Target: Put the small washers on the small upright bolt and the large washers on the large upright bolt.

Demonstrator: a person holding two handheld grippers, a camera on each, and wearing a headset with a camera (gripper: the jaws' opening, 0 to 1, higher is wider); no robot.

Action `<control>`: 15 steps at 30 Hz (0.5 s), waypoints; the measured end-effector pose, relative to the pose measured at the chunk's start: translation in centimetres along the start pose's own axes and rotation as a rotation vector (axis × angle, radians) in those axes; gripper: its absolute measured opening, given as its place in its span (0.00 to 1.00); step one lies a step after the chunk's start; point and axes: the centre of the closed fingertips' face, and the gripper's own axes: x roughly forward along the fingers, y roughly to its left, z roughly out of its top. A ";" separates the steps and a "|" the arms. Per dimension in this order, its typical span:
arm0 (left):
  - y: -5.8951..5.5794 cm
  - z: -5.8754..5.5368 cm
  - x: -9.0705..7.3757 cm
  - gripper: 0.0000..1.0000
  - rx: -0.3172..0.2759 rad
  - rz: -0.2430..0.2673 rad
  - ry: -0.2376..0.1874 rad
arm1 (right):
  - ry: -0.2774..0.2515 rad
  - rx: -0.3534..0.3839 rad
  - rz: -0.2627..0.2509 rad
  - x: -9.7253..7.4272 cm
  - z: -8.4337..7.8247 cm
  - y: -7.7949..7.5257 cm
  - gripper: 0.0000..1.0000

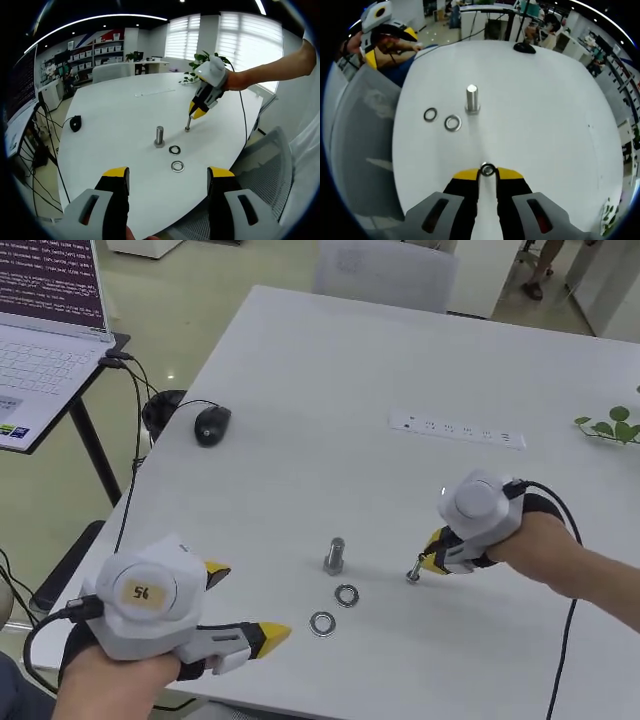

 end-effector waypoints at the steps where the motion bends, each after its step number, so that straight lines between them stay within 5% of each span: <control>1: 0.0 0.0 0.0 0.62 0.000 0.000 0.000 | 0.001 0.001 0.001 0.0 0.0 0.0 0.14; 15: 0.0 0.2 0.2 0.62 0.003 -0.005 0.000 | 0.022 0.000 0.009 0.5 0.0 0.0 0.14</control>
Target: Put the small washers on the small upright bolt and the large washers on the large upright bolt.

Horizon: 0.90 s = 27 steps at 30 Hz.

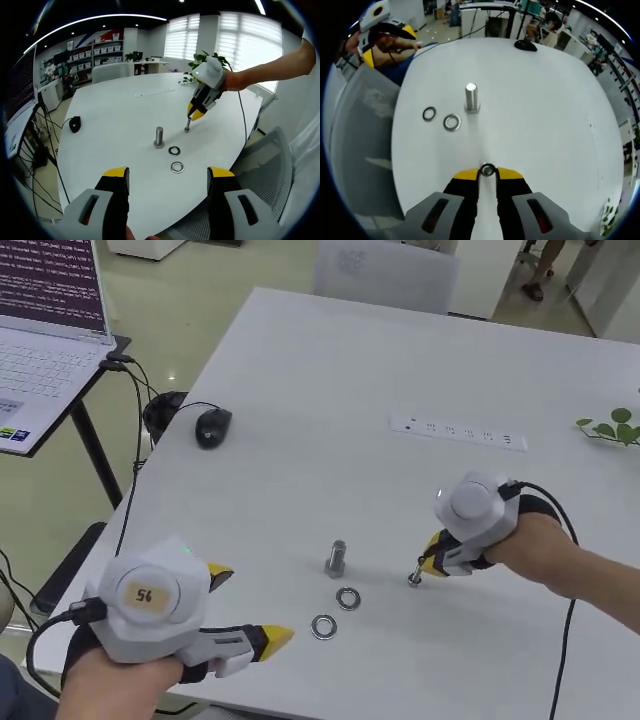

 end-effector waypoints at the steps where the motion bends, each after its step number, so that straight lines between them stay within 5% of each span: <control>1: 0.0 0.0 0.0 0.62 0.001 0.000 0.000 | 0.003 -0.003 0.001 0.1 0.0 0.0 0.14; 20: 0.1 0.1 0.1 0.62 0.001 -0.002 0.003 | 0.053 0.026 0.025 2.3 -0.9 0.2 0.14; 27: 0.2 -0.3 0.0 0.63 -0.008 0.003 0.008 | 0.049 0.090 0.042 3.6 -1.4 0.3 0.15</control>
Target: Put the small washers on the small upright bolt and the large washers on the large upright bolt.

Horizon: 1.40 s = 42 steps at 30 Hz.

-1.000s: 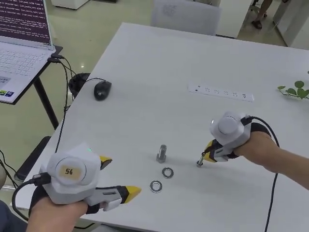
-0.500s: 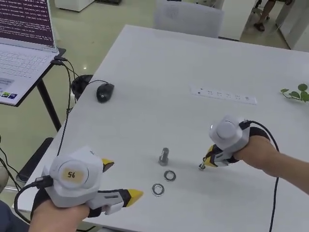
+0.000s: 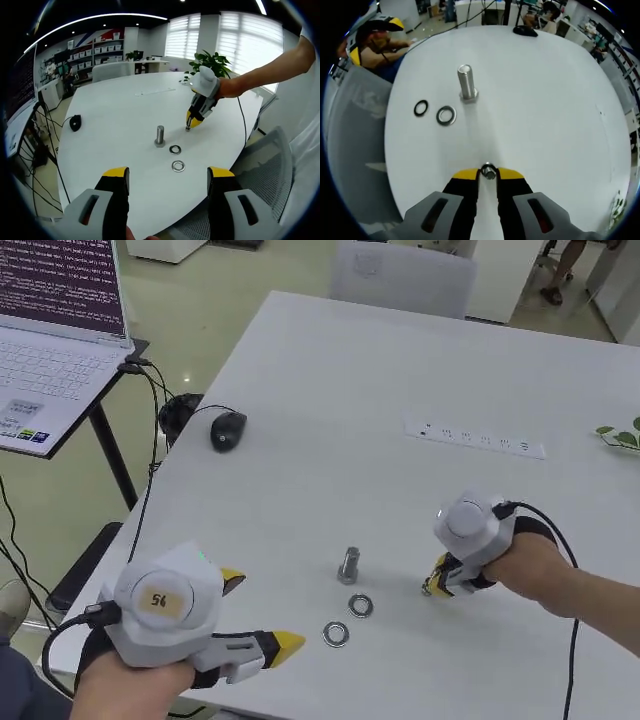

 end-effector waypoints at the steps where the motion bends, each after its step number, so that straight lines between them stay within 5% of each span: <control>1: 0.0 0.0 0.0 0.63 -0.002 0.000 0.000 | -0.008 0.017 0.003 0.1 0.0 0.0 0.16; 10: 0.1 -0.1 0.0 0.62 -0.007 0.006 -0.001 | -0.024 0.042 -0.003 -0.4 -0.6 0.1 0.20; 19: 0.1 0.0 0.0 0.62 -0.008 0.007 -0.006 | -0.073 0.097 -0.070 -2.8 -2.2 -0.1 0.21; 30: -0.5 0.2 0.2 0.62 0.006 -0.007 -0.008 | -0.041 0.155 -0.042 -2.0 -6.2 4.0 0.20; 36: -0.6 0.1 0.1 0.62 0.006 -0.009 -0.010 | -0.043 0.132 0.000 -0.8 -5.2 6.8 0.20; 42: -0.7 0.0 -0.2 0.62 0.007 -0.006 -0.011 | -0.074 0.081 0.038 0.5 -1.7 8.4 0.20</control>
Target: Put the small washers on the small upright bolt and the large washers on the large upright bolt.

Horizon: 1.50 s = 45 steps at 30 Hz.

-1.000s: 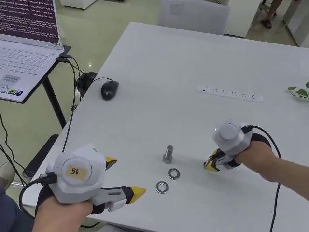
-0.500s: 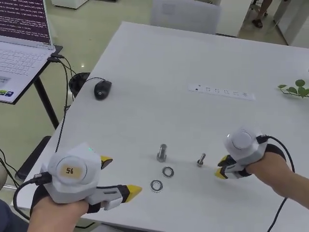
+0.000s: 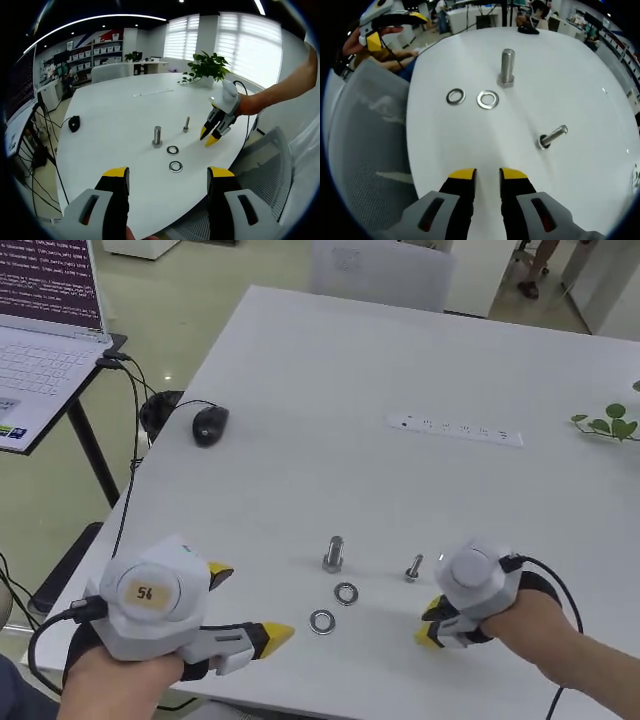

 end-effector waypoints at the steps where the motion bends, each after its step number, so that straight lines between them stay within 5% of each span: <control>1: 0.0 0.0 -0.1 0.62 -0.001 0.001 0.000 | -0.004 -0.007 0.003 0.2 0.5 0.1 0.20; 10: 0.4 -0.2 -0.7 0.62 -0.012 0.014 -0.007 | -0.024 -0.085 0.035 2.6 5.2 0.5 0.22; 19: 0.7 -0.5 -0.9 0.62 -0.023 0.022 -0.009 | -0.013 -0.128 0.034 4.0 7.6 -0.5 0.29; 23: 0.9 -0.5 -0.9 0.62 -0.028 0.026 -0.010 | 0.012 -0.227 0.028 4.4 7.9 -1.0 0.28; 28: 1.0 -0.5 -0.8 0.62 -0.029 0.027 -0.010 | 0.020 -0.266 0.060 4.4 8.1 -0.7 0.29; 39: 1.2 -0.7 -0.9 0.62 -0.033 0.033 -0.006 | 0.057 -0.480 0.149 4.6 8.4 -0.3 0.29; 45: 1.3 -0.8 -1.1 0.62 -0.039 0.039 -0.005 | 0.060 -0.480 0.150 4.6 8.2 -0.3 0.25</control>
